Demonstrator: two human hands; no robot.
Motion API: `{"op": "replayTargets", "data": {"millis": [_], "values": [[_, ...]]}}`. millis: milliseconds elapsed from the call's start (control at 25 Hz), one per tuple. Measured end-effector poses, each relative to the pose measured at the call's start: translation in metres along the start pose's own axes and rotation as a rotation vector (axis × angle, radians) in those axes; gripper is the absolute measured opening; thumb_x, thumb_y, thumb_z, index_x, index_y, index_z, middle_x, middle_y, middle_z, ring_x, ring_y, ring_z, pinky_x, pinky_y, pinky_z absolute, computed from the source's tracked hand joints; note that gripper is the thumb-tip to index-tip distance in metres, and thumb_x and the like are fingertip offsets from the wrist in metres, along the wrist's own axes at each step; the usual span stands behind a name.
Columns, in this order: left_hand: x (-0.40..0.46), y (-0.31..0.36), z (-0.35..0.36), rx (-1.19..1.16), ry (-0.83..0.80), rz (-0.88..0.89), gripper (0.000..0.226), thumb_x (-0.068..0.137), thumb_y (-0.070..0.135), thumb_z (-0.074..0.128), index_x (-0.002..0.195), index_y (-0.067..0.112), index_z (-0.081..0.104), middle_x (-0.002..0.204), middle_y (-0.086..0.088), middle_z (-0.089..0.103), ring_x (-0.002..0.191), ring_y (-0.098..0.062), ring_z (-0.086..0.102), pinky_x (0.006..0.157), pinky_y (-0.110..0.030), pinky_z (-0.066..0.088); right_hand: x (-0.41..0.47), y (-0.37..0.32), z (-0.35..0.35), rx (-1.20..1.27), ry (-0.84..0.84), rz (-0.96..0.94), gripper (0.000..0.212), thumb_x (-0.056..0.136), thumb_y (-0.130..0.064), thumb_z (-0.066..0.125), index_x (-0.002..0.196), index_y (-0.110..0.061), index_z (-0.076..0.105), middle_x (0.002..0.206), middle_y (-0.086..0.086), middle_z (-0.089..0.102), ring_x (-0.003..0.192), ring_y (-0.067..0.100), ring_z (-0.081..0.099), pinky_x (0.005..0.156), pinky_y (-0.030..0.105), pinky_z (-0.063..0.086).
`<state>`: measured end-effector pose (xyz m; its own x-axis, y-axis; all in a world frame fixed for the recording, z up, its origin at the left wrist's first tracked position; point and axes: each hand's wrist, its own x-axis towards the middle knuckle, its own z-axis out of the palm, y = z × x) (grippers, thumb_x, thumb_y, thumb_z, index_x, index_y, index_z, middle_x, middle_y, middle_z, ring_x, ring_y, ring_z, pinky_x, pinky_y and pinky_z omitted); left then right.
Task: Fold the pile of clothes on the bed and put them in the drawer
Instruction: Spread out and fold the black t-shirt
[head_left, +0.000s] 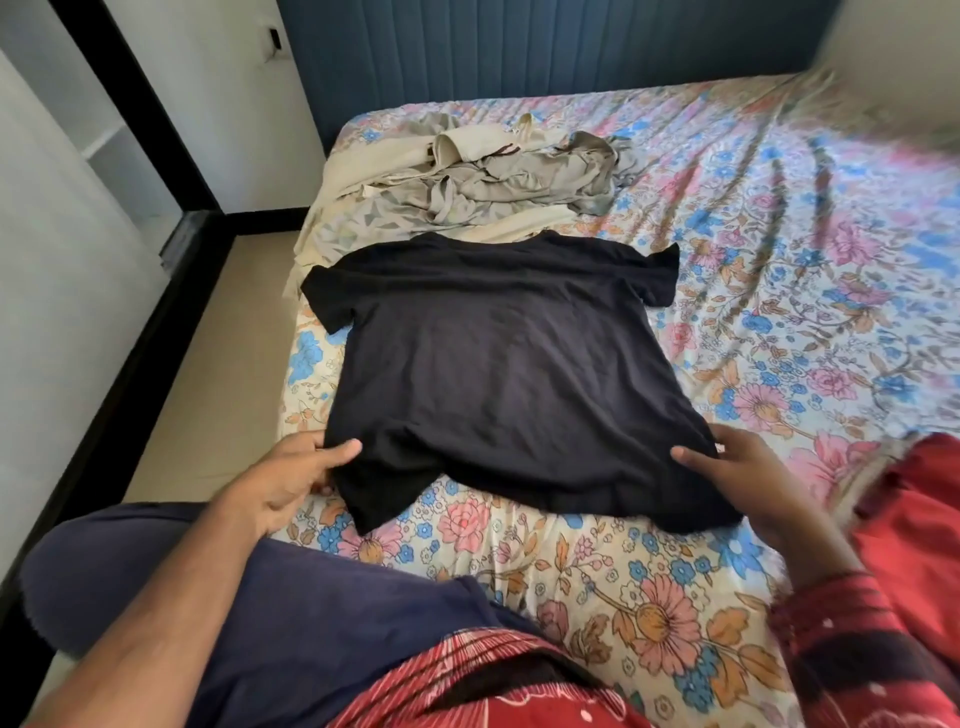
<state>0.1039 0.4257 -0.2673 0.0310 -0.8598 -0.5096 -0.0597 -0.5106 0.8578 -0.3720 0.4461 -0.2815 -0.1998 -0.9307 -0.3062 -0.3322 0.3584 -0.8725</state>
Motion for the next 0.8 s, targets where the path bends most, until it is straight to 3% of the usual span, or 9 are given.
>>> {"op": "replayTargets", "data": {"millis": [120,200,360,440,480,520,600,680,800], "values": [[-0.003,-0.001,0.009,-0.218,0.132,0.050,0.024,0.104,0.017,0.054,0.124,0.010,0.065,0.119,-0.008,0.072,0.109,-0.020,0.067,0.097,-0.036,0.049,-0.007,0.006,0.003,0.016,0.148,0.000,0.011,0.088,-0.017,0.080,0.095,-0.018,0.072,0.096,0.005,0.078,0.092,0.026,0.075,0.091,0.053,0.060],[-0.007,-0.004,0.006,-0.169,0.126,0.060,0.029,0.097,0.028,0.065,0.122,0.013,0.066,0.121,-0.011,0.073,0.112,-0.025,0.069,0.102,-0.040,0.050,-0.012,0.009,-0.003,-0.008,0.128,0.036,0.015,0.086,-0.022,0.082,0.095,-0.017,0.071,0.097,0.006,0.077,0.092,0.026,0.074,0.088,0.052,0.061],[-0.011,-0.013,-0.006,0.194,0.007,0.005,0.093,0.052,0.039,0.101,0.131,0.008,0.061,0.127,-0.004,0.068,0.120,-0.022,0.064,0.103,-0.034,0.045,-0.021,0.008,-0.021,-0.217,0.116,0.107,0.039,0.076,-0.033,0.090,0.100,-0.014,0.067,0.094,0.008,0.072,0.088,0.029,0.070,0.079,0.046,0.060],[-0.007,-0.018,-0.002,0.437,0.060,-0.030,0.077,0.066,0.020,0.096,0.132,0.008,0.057,0.126,-0.003,0.062,0.130,-0.024,0.052,0.101,-0.030,0.038,-0.023,0.005,-0.027,-0.489,0.123,0.147,0.056,0.067,-0.042,0.094,0.106,-0.018,0.062,0.093,0.006,0.068,0.091,0.031,0.067,0.078,0.041,0.054],[-0.004,-0.020,-0.001,0.512,0.110,-0.022,0.055,0.070,0.018,0.094,0.114,0.015,0.061,0.111,0.001,0.062,0.125,-0.027,0.054,0.094,-0.031,0.042,-0.024,0.001,-0.028,-0.604,0.132,0.159,0.060,0.066,-0.044,0.094,0.109,-0.020,0.059,0.098,0.008,0.067,0.096,0.032,0.065,0.081,0.041,0.051],[-0.002,-0.020,0.002,0.557,0.164,-0.020,0.040,0.072,0.025,0.092,0.095,0.021,0.059,0.094,0.004,0.058,0.111,-0.028,0.060,0.082,-0.032,0.046,-0.025,-0.004,-0.028,-0.696,0.144,0.153,0.064,0.065,-0.045,0.094,0.112,-0.021,0.057,0.108,0.011,0.065,0.105,0.035,0.061,0.086,0.042,0.049],[0.003,-0.019,0.000,0.654,0.336,-0.003,0.049,0.074,0.051,0.086,0.075,0.017,0.051,0.074,0.000,0.060,0.076,-0.026,0.063,0.062,-0.034,0.048,-0.022,-0.022,-0.021,-0.785,0.176,0.091,0.070,0.067,-0.044,0.092,0.121,-0.022,0.054,0.126,0.016,0.056,0.121,0.040,0.053,0.101,0.050,0.044],[0.014,-0.015,-0.002,0.697,0.523,0.051,0.057,0.076,0.065,0.076,0.075,0.011,0.058,0.067,-0.004,0.067,0.068,-0.028,0.066,0.067,-0.040,0.057,-0.009,-0.049,-0.001,-0.780,0.177,-0.040,0.070,0.072,-0.045,0.089,0.127,-0.022,0.053,0.130,0.015,0.053,0.125,0.040,0.051,0.104,0.053,0.043],[0.041,0.001,-0.005,0.556,0.631,0.131,0.045,0.080,0.060,0.075,0.076,0.017,0.062,0.074,-0.003,0.070,0.076,-0.031,0.068,0.076,-0.044,0.059,0.034,-0.100,0.065,-0.787,0.034,-0.331,0.065,0.076,-0.051,0.084,0.126,-0.025,0.052,0.129,0.006,0.055,0.122,0.032,0.056,0.100,0.050,0.049]]}}
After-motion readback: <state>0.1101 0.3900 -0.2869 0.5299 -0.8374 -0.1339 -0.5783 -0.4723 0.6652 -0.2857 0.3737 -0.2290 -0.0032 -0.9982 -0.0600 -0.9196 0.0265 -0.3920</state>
